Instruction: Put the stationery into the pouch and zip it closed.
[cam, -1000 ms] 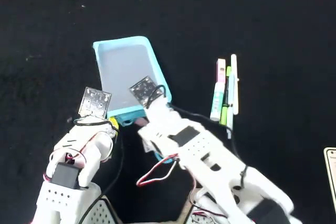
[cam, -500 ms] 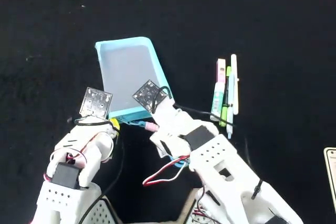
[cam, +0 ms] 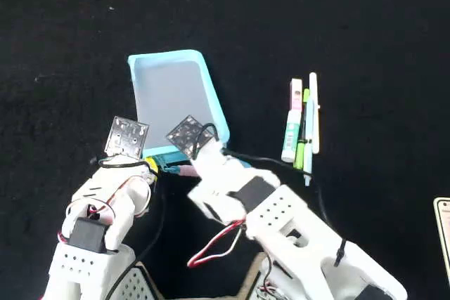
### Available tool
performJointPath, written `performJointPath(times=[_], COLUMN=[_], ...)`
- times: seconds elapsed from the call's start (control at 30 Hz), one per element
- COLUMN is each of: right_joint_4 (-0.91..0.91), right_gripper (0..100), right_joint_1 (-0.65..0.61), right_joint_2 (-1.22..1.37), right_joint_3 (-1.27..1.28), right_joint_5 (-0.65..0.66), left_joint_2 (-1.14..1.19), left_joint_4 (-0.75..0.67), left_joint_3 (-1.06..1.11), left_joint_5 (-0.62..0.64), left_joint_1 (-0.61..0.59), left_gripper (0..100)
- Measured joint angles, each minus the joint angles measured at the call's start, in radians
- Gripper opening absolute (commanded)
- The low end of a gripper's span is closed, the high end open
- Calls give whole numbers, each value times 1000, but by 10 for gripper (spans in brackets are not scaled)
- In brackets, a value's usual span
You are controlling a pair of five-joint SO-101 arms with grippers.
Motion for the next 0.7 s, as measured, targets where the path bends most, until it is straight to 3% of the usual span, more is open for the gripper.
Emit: performJointPath(times=[0.27,0.7], right_joint_4=[-304,-402], right_gripper=[167,167], right_joint_1=[-8,-52], right_joint_2=[0,86], right_joint_3=[152,158], right_joint_5=[-3,-5], left_joint_2=[0,0], left_joint_4=[0,0], left_joint_3=[0,0], left_joint_5=[3,3], left_joint_1=[0,0], left_gripper=[30,30])
